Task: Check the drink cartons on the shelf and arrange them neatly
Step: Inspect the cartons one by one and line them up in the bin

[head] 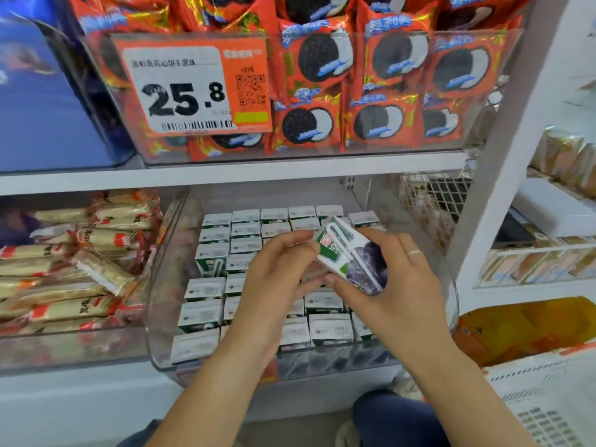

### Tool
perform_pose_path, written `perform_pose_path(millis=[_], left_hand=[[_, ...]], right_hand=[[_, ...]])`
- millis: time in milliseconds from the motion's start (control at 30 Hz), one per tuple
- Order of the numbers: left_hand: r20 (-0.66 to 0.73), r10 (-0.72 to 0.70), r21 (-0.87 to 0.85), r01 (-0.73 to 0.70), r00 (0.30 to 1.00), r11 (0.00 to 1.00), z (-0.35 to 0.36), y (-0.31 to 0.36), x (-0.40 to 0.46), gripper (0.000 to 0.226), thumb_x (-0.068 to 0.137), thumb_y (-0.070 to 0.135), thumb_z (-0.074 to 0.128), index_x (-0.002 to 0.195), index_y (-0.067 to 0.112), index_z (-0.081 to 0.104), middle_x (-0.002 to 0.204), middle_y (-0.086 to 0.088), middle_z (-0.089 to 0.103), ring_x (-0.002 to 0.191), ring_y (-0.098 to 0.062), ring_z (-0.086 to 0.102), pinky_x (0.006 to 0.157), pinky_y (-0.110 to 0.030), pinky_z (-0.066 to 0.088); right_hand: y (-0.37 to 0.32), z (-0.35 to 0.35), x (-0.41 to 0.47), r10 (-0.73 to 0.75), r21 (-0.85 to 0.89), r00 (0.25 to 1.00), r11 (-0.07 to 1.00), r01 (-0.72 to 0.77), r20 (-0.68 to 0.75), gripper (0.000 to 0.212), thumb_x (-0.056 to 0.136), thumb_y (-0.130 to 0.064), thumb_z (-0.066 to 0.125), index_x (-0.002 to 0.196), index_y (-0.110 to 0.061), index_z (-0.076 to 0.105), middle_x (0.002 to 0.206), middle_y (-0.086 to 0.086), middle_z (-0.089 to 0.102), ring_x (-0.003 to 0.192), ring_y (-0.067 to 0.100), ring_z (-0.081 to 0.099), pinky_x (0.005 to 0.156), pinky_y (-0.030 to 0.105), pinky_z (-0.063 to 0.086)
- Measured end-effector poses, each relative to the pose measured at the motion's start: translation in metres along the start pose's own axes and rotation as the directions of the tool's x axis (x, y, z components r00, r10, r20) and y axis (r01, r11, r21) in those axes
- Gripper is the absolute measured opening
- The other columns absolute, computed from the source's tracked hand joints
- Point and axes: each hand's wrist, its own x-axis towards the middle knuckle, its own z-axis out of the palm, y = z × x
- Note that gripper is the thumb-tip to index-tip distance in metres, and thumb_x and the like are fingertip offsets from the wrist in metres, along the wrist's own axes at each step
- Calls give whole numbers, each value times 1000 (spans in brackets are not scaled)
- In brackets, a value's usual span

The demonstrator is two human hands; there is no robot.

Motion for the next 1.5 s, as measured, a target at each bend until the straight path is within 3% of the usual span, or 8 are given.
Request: perform_pose_path(millis=[533,700,833,900,1000,1167,1300,1500], left_hand=[[164,1,85,-15,986,996,-10,4,-1,23,86,10,66,108,16,66,99,-3,73,90,-14,71,72,-23,57],[181,41,159,-71,983,985,-7,1,-4,39,78,23,71,116,22,63,101,0,73,92,-13,71,72,-21,56],[149,113,135,-134,982,982,-7,1,-2,33,83,11,68,114,22,64,102,-2,74,90,-15,71,70,-23,56],[140,135,106,-151,981,983,-8,2,-1,34,79,15,68,111,27,64,101,1,74,92,-14,70,71,-22,56],[142,151,66,-161,978,985,-10,4,-1,41,70,28,68,111,30,63,102,5,74,95,-13,70,70,-22,56],[172,166,79,-181,971,980,-10,3,-1,42,77,24,75,116,28,62,106,5,73,98,-13,68,70,-19,53],[196,155,198,-194,968,961,-15,3,4,42,74,31,68,115,35,63,111,13,70,103,-4,64,74,-15,51],[247,99,365,-188,964,912,-17,0,7,37,88,13,66,117,35,62,107,16,70,100,-2,65,81,-15,50]], right_hand=[[-6,0,-3,-64,-11,995,998,64,-82,51,64,-31,72,112,-15,66,99,-1,60,84,18,60,58,33,52],[-4,2,-6,-124,-30,991,992,123,-45,53,70,-38,68,118,-17,63,110,1,59,97,15,56,70,28,52],[-5,1,-3,-20,121,998,993,12,63,67,71,-54,75,129,-33,47,119,-21,46,107,-5,48,83,12,43],[-7,-2,-1,133,327,984,930,-165,117,73,64,-63,67,129,-42,40,122,-29,45,109,-14,46,84,4,40],[-3,-9,3,288,593,927,712,-376,241,58,70,-55,67,124,-38,52,117,-20,61,101,-4,60,75,10,49],[-4,-14,6,294,687,827,461,-561,479,40,66,-52,61,93,-24,71,92,0,75,80,18,72,63,21,56],[-4,-15,5,312,693,856,503,-517,412,46,63,-53,63,100,-26,69,92,-3,75,84,13,71,65,20,55],[-6,-15,3,297,624,907,659,-421,299,42,62,-51,66,100,-33,67,97,-16,72,89,8,67,77,28,55]])
